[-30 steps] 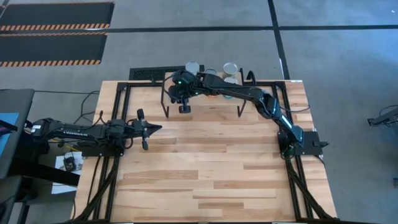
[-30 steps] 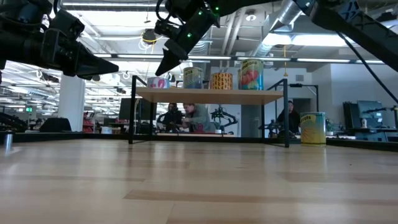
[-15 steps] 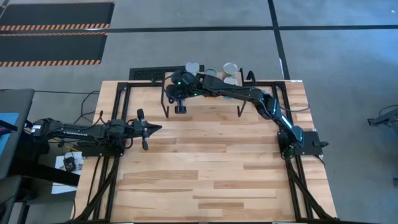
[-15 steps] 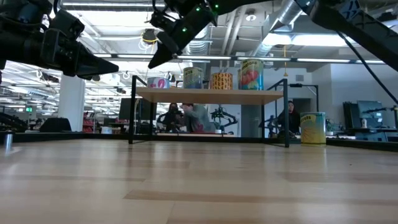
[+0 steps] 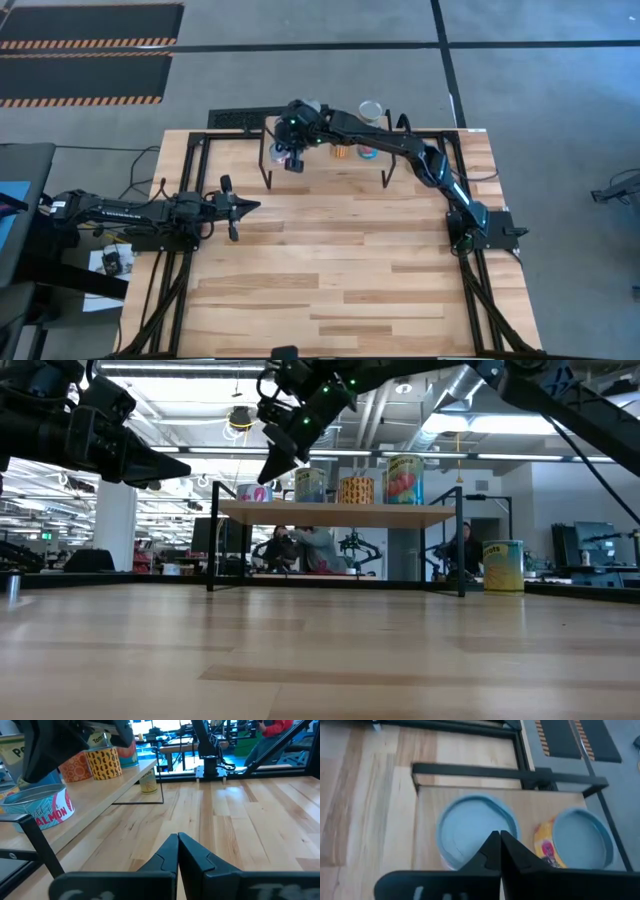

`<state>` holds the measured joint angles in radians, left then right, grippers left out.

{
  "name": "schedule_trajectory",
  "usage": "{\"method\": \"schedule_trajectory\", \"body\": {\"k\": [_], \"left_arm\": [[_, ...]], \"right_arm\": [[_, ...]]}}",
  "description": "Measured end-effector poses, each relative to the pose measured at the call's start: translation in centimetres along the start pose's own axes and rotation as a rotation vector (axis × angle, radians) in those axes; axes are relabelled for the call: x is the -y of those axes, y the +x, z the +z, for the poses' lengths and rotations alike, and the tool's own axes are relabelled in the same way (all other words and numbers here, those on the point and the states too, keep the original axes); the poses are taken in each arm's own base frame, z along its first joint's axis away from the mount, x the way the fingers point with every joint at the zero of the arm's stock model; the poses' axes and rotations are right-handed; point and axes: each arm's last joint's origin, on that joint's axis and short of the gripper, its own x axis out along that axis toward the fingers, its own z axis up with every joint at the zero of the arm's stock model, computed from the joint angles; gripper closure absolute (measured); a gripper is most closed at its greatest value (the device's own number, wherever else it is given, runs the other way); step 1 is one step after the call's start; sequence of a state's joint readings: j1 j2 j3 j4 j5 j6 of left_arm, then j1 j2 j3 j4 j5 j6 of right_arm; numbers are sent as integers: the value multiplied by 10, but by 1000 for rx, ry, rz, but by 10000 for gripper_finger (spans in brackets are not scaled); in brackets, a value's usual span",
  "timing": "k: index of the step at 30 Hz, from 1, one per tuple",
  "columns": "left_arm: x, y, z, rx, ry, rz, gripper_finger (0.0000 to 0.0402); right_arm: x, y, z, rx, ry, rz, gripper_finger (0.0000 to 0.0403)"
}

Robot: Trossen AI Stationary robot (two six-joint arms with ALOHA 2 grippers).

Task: Pick and place cans onto a shelf
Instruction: Put the canned salmon on the shelf aligned with the canned pineapple

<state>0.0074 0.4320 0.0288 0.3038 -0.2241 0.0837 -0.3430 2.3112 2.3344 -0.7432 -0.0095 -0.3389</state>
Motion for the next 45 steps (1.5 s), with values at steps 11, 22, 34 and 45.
{"method": "schedule_trajectory", "body": {"k": [11, 22, 34, 45], "left_arm": [[0, 0, 0, 0, 0, 0, 401], [0, 0, 0, 0, 1, 0, 401], [0, 0, 0, 0, 1, 0, 401], [0, 0, 0, 0, 1, 0, 402]], "right_arm": [[-4, 0, -3, -33, -2, 19, 395], [-4, 0, -5, -65, -3, 14, 391], [-3, 0, -6, -84, -5, -32, 391], [-4, 0, -8, -105, -6, -27, 388]]}}
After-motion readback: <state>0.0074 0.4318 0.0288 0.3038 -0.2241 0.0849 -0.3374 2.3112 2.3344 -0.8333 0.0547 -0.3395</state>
